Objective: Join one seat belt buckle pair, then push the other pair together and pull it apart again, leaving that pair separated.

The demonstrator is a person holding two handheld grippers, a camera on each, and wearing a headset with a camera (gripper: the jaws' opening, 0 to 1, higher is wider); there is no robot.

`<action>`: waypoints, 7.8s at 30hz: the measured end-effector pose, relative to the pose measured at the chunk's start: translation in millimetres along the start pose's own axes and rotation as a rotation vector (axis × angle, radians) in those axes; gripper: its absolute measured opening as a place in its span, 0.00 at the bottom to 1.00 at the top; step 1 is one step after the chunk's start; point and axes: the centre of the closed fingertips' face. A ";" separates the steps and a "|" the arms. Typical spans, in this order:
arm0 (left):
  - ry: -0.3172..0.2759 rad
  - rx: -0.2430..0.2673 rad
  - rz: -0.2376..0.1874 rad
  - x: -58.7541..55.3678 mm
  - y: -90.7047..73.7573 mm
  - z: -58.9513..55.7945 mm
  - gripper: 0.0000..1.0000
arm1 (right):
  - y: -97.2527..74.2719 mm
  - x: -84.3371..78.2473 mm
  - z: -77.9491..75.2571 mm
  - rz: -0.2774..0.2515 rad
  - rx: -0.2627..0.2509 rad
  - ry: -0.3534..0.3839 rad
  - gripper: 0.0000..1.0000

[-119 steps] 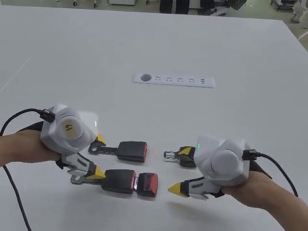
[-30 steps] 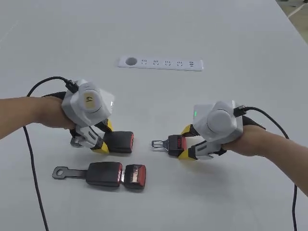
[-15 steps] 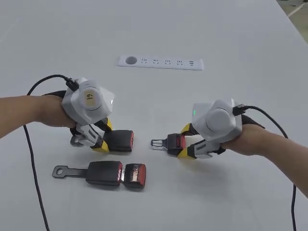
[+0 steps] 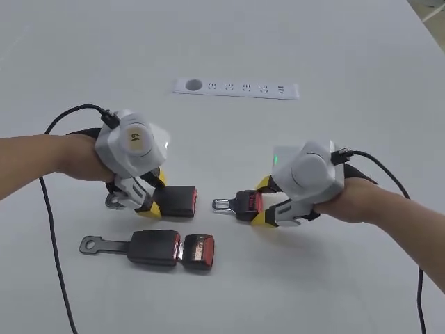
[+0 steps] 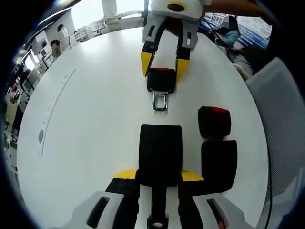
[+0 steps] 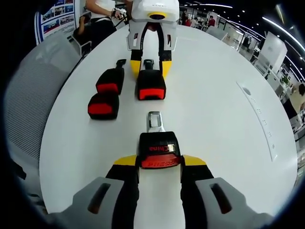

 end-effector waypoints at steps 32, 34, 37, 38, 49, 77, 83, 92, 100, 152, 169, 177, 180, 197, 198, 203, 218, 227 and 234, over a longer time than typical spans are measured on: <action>-0.004 0.014 0.002 -3.8 1.2 1.5 0.32 | 25.2 37.5 11.8 -0.037 0.024 -0.010 0.31; -0.002 0.015 0.001 -1.7 0.4 -1.0 0.32 | 26.2 40.1 12.4 -0.038 0.022 -0.009 0.31; 0.004 0.020 -0.005 -2.2 0.2 -0.6 0.32 | 26.5 38.7 12.1 -0.029 0.020 -0.013 0.31; 0.005 0.021 -0.007 -2.2 0.2 -0.7 0.31 | 26.7 38.4 12.1 -0.028 0.020 -0.014 0.31; 0.010 0.026 -0.015 -2.0 -0.2 -0.7 0.31 | 26.9 39.5 13.2 -0.027 0.015 -0.021 0.30; 0.027 0.025 0.031 -0.7 2.2 -0.3 0.29 | 38.0 52.2 15.7 -0.003 0.005 0.037 0.27; 0.034 0.025 0.045 0.1 2.7 -0.7 0.29 | 38.2 52.3 15.1 -0.001 0.004 0.030 0.27; 0.024 0.025 0.048 -1.5 3.1 1.3 0.29 | 36.8 51.7 15.4 -0.001 0.002 0.023 0.28; 0.012 0.021 0.048 -4.3 3.6 4.0 0.30 | 36.5 52.2 15.5 -0.005 0.002 0.006 0.28; -0.018 0.032 0.113 -8.0 5.0 4.7 0.32 | 22.4 27.5 9.5 0.030 0.004 -0.013 0.30; -0.023 0.035 0.119 -4.5 3.9 1.2 0.32 | 8.2 9.1 6.9 0.048 0.005 -0.001 0.31; -0.025 0.035 0.124 -5.4 3.7 2.2 0.32 | 0.5 -3.5 4.2 0.063 0.008 0.000 0.31; -0.027 0.036 0.123 -6.8 4.2 3.5 0.32 | -2.3 -7.9 3.5 0.068 0.010 -0.001 0.31; -0.036 0.040 0.126 -7.2 5.6 3.6 0.32 | -9.1 -20.0 -0.3 0.071 0.024 0.028 0.32; -0.038 0.040 0.125 -8.0 5.8 4.2 0.32 | -9.1 -20.1 -0.3 0.072 0.025 0.033 0.32; -0.040 0.042 0.119 -8.2 5.8 4.4 0.32 | -8.6 -20.4 0.1 0.070 0.023 0.023 0.33; -0.034 0.104 0.119 -15.9 -2.6 6.3 0.42 | -16.3 -21.2 -1.6 0.077 -0.025 -0.009 0.44; -0.113 0.155 0.063 -35.7 -17.4 -0.2 0.44 | -25.7 -25.4 -2.0 0.050 -0.060 0.021 0.49; -0.176 0.173 0.029 -58.0 -32.4 -6.3 0.45 | -34.6 -30.8 2.9 0.040 -0.073 0.056 0.52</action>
Point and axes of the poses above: the centre of the closed fingertips' face, and the gripper's own axes: y roughly forward along the fingers, z roughly to its left, x roughly out of its top, and after that the axes turned 7 degrees about -x, right-handed
